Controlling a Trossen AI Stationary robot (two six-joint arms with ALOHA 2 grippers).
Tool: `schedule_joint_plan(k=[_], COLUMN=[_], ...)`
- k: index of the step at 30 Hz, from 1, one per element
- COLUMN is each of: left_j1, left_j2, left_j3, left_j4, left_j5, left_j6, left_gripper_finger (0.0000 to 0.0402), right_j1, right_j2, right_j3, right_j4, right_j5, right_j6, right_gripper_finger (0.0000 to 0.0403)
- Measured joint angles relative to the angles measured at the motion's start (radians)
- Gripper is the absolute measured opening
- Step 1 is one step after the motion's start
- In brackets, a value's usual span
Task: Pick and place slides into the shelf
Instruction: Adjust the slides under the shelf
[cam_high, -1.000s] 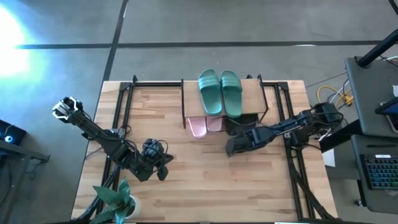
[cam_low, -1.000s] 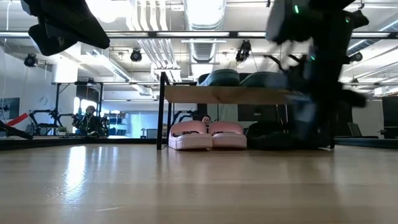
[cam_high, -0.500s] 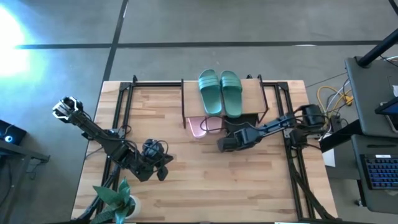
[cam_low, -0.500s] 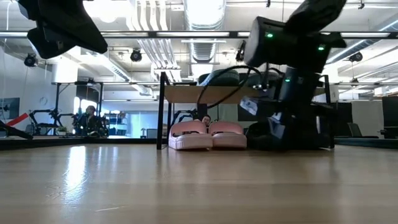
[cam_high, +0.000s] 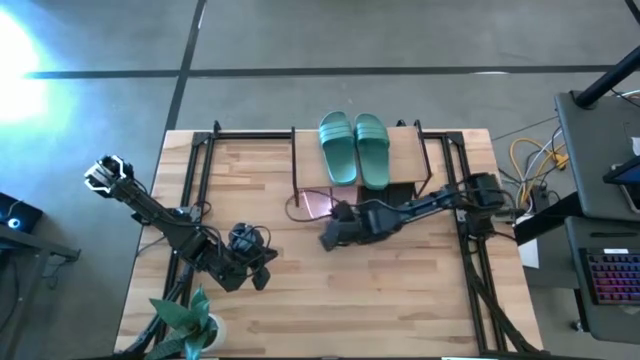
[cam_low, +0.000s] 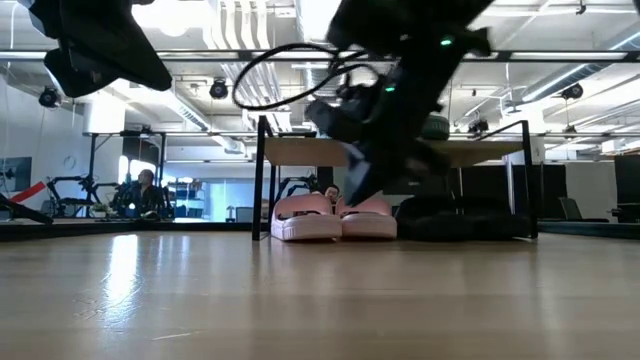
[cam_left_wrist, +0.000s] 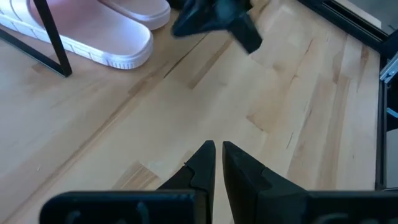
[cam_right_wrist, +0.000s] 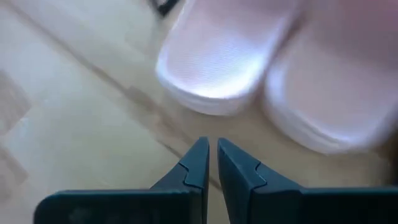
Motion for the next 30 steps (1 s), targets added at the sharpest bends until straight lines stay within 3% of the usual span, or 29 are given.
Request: schedule_joint_plan(k=[3, 9, 18, 23, 28, 30], left_j1=[0.000, 0.000, -0.001, -0.001, -0.001, -0.001], left_j2=[0.000, 0.000, 0.000, 0.000, 0.000, 0.000], left_j3=[-0.002, -0.002, -0.001, -0.001, -0.004, -0.004], left_j4=[-0.002, 0.002, 0.001, 0.001, 0.000, 0.000], left_j5=[0.000, 0.001, 0.009, 0.018, 0.022, 0.024], left_j6=[-0.001, -0.002, -0.003, 0.001, 0.001, 0.001], left_gripper_finger=[0.0015, 0.0015, 0.0015, 0.0015, 0.0015, 0.0015], right_j1=[-0.026, -0.034, -0.048, -0.067, -0.070, -0.064], right_j2=[0.083, 0.246, 0.331, 0.332, 0.327, 0.323], right_j3=[0.086, 0.262, 0.415, 0.447, 0.493, 0.505], right_j4=[0.011, -0.001, -0.020, -0.092, -0.187, -0.283], right_j5=[-0.107, -0.114, 0.057, 0.060, -0.194, -0.219], right_j6=[-0.068, -0.163, -0.307, -0.292, -0.275, -0.213], right_gripper_finger=[0.0027, 0.0027, 0.0027, 0.0027, 0.0027, 0.0027])
